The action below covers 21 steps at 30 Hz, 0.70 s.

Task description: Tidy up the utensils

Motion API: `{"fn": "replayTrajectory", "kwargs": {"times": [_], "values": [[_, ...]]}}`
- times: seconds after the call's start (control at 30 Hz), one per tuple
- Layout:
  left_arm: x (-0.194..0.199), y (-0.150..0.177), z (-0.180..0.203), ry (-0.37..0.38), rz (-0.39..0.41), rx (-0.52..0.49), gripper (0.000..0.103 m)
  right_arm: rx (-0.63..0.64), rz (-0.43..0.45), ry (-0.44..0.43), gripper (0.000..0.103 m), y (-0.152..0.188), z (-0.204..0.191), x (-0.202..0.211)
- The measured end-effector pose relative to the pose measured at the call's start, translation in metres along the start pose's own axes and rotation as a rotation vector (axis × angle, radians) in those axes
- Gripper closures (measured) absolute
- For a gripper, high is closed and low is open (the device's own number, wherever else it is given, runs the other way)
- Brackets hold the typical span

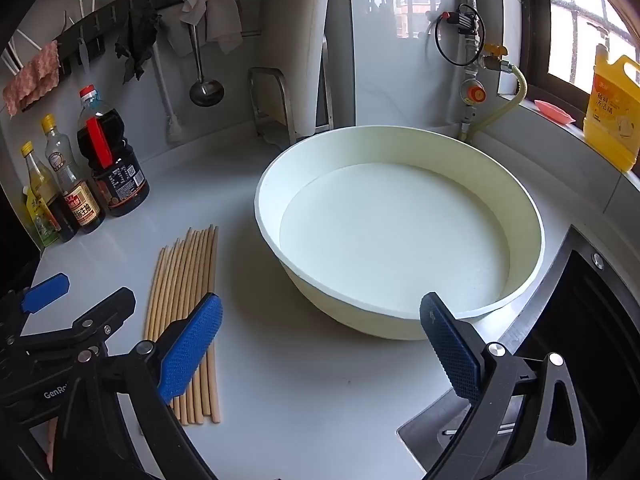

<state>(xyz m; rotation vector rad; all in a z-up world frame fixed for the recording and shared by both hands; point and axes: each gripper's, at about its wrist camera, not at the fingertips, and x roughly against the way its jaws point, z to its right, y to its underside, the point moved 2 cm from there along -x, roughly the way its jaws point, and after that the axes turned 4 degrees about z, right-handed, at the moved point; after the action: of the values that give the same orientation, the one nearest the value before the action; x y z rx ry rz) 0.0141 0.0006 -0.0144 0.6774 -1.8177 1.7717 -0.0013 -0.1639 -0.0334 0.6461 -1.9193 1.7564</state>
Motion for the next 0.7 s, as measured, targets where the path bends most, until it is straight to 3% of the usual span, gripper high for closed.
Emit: {"fn": "replayTrajectory", "kwargs": {"times": [0.7], "values": [[0.0017, -0.0039, -0.0029, -0.03, 0.012, -0.001, 0.006, 0.005, 0.01, 0.004, 0.008, -0.001, -0.002, 0.0052]]}}
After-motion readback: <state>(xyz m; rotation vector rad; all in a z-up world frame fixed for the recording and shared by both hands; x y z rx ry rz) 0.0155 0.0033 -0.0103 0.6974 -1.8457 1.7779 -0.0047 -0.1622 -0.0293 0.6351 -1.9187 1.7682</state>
